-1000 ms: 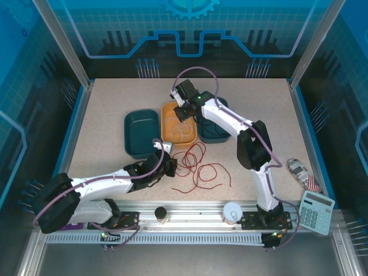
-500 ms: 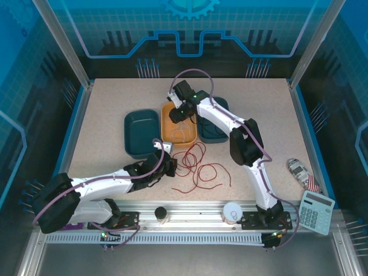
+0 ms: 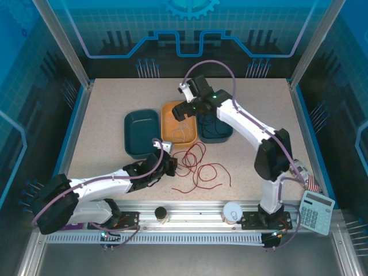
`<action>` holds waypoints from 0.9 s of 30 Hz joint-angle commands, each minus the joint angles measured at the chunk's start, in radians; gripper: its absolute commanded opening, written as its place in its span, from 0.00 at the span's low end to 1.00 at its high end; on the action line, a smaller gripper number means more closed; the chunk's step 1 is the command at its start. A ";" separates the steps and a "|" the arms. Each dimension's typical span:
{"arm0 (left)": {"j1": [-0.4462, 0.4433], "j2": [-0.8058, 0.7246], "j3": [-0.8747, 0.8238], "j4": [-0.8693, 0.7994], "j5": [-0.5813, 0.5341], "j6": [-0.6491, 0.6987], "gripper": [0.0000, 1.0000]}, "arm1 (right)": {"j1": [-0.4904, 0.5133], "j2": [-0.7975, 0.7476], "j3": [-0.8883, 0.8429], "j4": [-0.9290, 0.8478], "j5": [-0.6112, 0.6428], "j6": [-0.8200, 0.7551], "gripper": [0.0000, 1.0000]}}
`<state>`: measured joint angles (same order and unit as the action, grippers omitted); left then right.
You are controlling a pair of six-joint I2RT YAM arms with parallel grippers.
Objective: Untangle the cables
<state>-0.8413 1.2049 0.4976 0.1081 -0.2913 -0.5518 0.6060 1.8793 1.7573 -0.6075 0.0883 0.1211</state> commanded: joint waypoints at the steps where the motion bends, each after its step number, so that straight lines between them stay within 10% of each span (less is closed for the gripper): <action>1: 0.008 -0.050 0.047 -0.011 -0.023 -0.015 0.00 | -0.015 -0.085 -0.114 0.082 0.047 0.053 1.00; 27: 0.072 -0.144 0.142 0.119 0.149 -0.007 0.00 | -0.123 -0.733 -0.906 0.547 0.090 0.208 1.00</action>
<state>-0.7784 1.0912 0.5961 0.1753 -0.1940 -0.5743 0.5083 1.1851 0.9024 -0.1631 0.1989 0.2905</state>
